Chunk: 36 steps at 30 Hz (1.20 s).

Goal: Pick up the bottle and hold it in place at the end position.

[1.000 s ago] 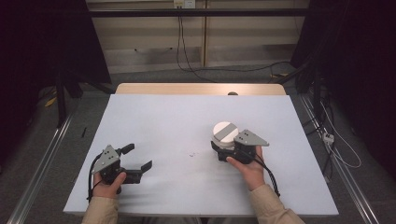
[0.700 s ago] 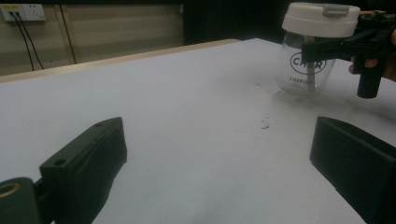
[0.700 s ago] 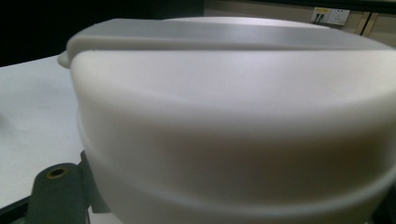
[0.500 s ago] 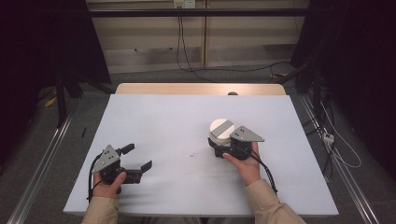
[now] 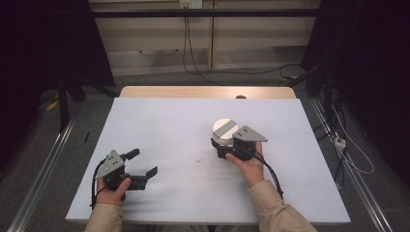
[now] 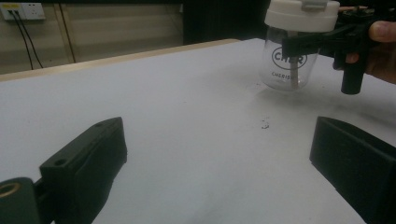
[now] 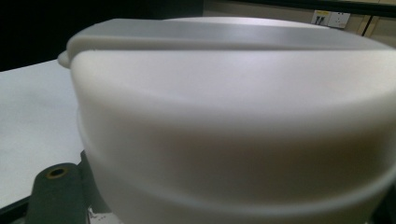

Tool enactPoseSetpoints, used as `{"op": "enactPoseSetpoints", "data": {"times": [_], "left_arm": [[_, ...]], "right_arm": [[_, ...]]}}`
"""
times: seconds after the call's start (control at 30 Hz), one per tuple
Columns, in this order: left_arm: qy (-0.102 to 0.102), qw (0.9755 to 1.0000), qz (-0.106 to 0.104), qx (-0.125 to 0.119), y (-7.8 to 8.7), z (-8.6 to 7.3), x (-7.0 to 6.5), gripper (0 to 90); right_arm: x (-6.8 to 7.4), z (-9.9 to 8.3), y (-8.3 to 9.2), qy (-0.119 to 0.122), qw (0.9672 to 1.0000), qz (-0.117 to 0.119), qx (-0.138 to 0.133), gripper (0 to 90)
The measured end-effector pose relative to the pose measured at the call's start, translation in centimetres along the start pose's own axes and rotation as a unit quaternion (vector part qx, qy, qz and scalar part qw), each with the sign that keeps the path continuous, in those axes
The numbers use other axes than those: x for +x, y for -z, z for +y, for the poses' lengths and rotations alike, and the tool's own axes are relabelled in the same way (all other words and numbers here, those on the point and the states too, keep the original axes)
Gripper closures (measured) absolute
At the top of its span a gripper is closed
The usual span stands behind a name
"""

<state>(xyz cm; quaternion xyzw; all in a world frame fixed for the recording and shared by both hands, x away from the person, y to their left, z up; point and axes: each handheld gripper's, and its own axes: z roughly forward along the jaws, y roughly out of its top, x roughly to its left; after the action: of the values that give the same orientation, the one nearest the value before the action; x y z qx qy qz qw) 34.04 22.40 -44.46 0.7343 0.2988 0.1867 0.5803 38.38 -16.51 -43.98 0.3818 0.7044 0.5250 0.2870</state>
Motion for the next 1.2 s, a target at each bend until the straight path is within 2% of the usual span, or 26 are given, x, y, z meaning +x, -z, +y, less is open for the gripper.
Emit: {"op": "enactPoseSetpoints", "data": {"times": [0.3, 0.7, 1.2], "left_arm": [[0.001, 1.0, -0.002, 0.0, 0.0, 0.0, 0.0, 3.5], [0.001, 1.0, -0.004, 0.001, -0.1, 0.0, 0.0, 3.7], [-0.001, 1.0, -0.006, 0.002, -0.1, 0.0, 0.0, 3.7]], "right_arm": [[-0.1, 0.2, -0.9, 0.001, 1.0, -0.005, 0.005, 18.4], [-0.8, -0.1, -1.8, -0.01, 0.9998, -0.014, 0.007, 18.4], [-0.6, 0.4, -3.1, -0.003, 0.9999, -0.01, 0.007, 18.4]]}}
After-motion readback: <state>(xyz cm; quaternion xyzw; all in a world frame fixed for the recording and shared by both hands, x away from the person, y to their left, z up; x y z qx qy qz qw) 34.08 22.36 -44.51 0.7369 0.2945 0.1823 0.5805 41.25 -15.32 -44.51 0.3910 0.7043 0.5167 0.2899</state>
